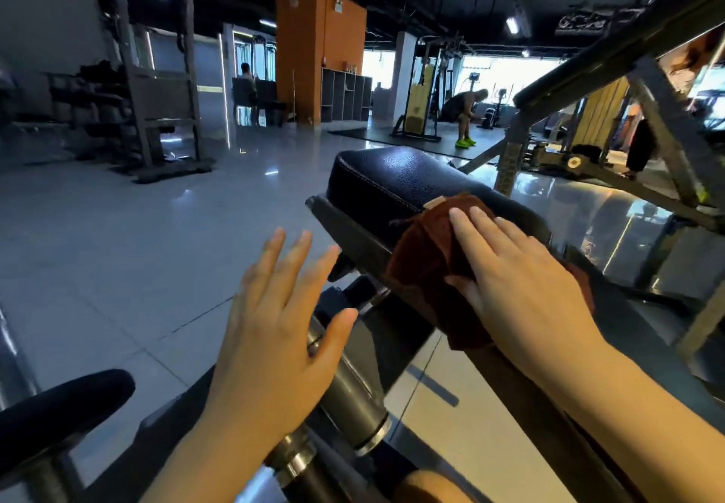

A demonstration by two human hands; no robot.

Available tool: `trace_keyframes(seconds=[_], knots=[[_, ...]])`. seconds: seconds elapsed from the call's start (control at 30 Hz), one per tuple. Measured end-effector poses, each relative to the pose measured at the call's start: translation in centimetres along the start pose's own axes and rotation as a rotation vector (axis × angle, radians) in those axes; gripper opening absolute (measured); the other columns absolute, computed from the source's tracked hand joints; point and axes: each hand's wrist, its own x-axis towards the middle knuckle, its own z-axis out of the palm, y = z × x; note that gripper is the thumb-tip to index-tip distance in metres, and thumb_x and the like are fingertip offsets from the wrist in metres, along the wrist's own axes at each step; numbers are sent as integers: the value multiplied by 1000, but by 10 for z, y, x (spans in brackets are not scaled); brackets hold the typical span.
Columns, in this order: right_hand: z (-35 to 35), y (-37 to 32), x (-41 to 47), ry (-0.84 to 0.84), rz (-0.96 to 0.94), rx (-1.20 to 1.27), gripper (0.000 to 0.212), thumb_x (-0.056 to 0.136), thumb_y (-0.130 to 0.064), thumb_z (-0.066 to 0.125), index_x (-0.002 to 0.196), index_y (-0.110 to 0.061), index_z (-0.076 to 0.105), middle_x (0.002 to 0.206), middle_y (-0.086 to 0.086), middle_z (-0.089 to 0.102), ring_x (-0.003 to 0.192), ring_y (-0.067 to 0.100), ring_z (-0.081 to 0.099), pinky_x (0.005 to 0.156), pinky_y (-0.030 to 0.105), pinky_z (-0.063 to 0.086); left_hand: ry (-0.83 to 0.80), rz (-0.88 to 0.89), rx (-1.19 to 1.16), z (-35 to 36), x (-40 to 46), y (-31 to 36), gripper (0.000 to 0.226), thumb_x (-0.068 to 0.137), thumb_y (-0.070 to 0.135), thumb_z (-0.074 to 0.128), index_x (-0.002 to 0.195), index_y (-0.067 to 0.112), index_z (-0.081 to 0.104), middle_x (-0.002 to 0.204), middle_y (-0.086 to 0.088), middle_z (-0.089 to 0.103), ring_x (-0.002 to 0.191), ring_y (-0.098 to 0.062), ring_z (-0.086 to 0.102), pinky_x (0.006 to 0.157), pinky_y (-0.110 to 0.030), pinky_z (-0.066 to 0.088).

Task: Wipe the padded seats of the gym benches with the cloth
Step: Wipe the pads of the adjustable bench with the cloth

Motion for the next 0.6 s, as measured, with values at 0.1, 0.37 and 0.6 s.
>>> trace_keyframes(seconds=[0.1,0.37,0.6], knots=[[11,-1,1,138,-40,-26,66,83,-31,63,143,-8,47,140,17,54,125,39,54,97,57,48,8,32,49,3,1,1,59,92,53,39,145,25,37,155,-3,33,148,-20,12,107,-48,21],[-1,-62,99,107,-238,-63,68,101,-35,45,157,-18,10,162,6,19,145,30,27,111,43,34,26,-19,18,3,3,-2,67,93,60,33,152,34,19,158,8,18,148,-5,-5,107,-43,6],[7,-106,149,121,-178,-136,59,99,-33,50,150,-15,27,149,10,38,134,32,39,102,44,38,61,-25,-11,2,0,-5,64,92,53,39,150,29,25,155,3,29,145,-9,6,110,-38,5]])
